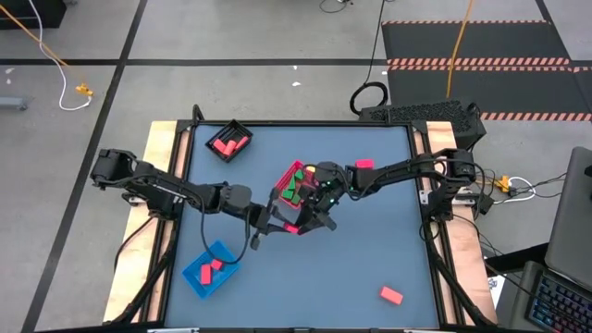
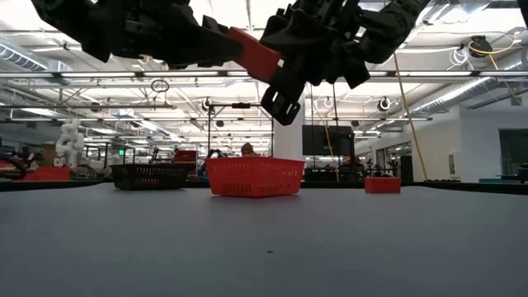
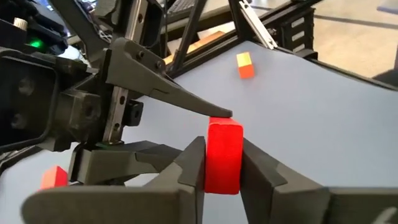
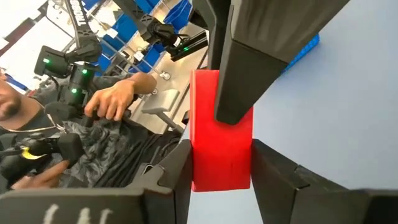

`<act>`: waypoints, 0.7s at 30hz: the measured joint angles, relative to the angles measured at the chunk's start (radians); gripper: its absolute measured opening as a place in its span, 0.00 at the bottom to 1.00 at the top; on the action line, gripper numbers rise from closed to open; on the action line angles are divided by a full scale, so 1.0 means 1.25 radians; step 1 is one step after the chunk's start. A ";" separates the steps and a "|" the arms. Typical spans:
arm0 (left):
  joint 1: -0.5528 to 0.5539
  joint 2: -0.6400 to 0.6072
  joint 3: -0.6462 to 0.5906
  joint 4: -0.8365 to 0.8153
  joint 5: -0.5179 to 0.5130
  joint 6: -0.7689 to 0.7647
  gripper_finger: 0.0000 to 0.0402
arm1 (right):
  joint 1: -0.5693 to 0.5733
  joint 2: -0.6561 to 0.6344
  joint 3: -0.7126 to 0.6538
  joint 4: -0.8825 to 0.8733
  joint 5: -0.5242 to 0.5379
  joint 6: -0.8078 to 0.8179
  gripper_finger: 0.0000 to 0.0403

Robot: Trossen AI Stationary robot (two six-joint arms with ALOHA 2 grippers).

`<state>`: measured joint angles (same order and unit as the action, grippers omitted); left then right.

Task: Sort & place blocks by color
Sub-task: Put the red block into the blue bin

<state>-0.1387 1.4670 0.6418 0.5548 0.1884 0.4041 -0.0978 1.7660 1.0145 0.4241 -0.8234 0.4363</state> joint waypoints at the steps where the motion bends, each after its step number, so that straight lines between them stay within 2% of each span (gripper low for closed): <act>1: 0.000 0.000 0.000 -0.005 0.001 0.004 0.16 | 0.000 0.000 0.000 -0.001 0.011 -0.007 0.32; 5: 0.000 0.000 -0.001 -0.019 -0.005 -0.012 0.16 | 0.001 0.000 -0.001 -0.006 0.076 -0.033 0.50; 11: -0.001 -0.008 -0.001 -0.052 -0.014 -0.021 0.16 | -0.001 -0.001 0.000 -0.048 0.104 -0.064 0.71; 15: -0.004 -0.044 -0.001 -0.123 -0.023 -0.044 0.16 | -0.002 -0.001 0.000 -0.097 0.107 -0.075 0.76; 21: -0.060 -0.127 0.000 -0.277 -0.161 -0.085 0.16 | -0.009 -0.007 0.000 -0.230 0.138 -0.150 0.77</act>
<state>-0.2134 1.3079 0.6418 0.2090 -0.0133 0.2975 -0.1087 1.7573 1.0142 0.1360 -0.6515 0.2494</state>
